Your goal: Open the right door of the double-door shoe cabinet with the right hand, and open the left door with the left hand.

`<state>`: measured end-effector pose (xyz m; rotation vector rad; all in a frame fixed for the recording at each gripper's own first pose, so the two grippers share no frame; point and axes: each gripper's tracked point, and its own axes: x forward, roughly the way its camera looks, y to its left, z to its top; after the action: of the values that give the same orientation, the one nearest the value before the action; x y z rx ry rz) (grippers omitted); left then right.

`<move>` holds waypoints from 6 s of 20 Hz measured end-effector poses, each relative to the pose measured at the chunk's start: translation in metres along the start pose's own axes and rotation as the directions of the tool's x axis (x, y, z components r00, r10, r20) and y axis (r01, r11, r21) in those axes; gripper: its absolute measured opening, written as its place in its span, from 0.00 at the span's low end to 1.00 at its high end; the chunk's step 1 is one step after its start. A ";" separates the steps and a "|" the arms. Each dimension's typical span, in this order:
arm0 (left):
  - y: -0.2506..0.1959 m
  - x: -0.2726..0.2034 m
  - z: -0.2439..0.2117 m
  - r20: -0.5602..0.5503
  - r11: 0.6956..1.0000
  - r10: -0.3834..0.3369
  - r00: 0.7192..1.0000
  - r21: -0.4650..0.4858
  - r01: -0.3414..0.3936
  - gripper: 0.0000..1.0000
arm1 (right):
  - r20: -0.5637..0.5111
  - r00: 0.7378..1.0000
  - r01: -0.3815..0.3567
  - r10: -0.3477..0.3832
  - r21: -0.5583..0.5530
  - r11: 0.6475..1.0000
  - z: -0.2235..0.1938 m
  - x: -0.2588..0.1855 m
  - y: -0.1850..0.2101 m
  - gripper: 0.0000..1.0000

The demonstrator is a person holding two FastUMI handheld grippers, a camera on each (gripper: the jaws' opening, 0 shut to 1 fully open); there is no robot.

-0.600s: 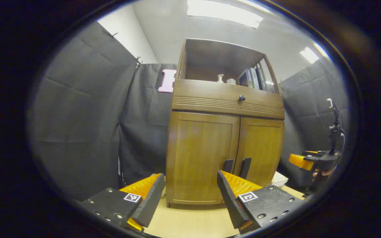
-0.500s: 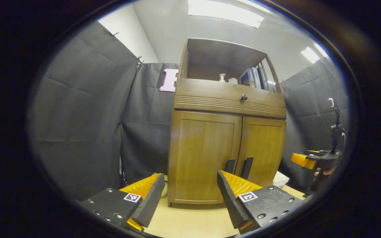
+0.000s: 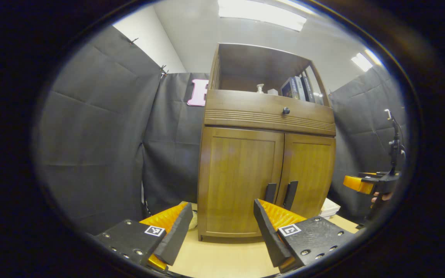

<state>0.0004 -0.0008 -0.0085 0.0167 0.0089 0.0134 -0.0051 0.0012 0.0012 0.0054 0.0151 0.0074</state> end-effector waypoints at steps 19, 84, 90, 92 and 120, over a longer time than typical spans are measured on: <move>-0.006 -0.009 -0.016 -0.031 1.000 -0.003 1.000 -0.013 0.002 0.89 | 0.009 0.995 -0.104 0.103 0.047 0.993 0.038 0.057 0.051 0.96; 0.066 -0.026 -0.038 -0.130 0.984 0.129 0.983 -0.104 -0.143 0.90 | -0.212 0.948 -0.236 0.236 0.026 0.972 -0.075 0.145 0.125 0.09; 0.062 -0.018 -0.038 -0.135 0.992 0.077 0.988 -0.088 -0.090 0.89 | -0.194 0.952 -0.236 0.235 0.020 0.972 -0.078 0.108 0.115 0.09; 0.060 -0.015 -0.038 -0.136 0.994 0.063 0.989 -0.083 -0.075 0.89 | -0.192 0.953 -0.235 0.235 0.023 0.972 -0.079 0.098 0.110 0.09; 0.034 0.012 -0.037 -0.151 0.991 -0.127 0.980 -0.058 0.119 0.89 | -0.176 0.975 -0.138 0.136 -0.002 0.990 -0.079 0.000 0.001 0.08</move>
<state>0.0114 0.0336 -0.0448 -0.0338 0.1642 -0.1089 -0.0061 0.0022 -0.0781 -0.0081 0.1916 0.1462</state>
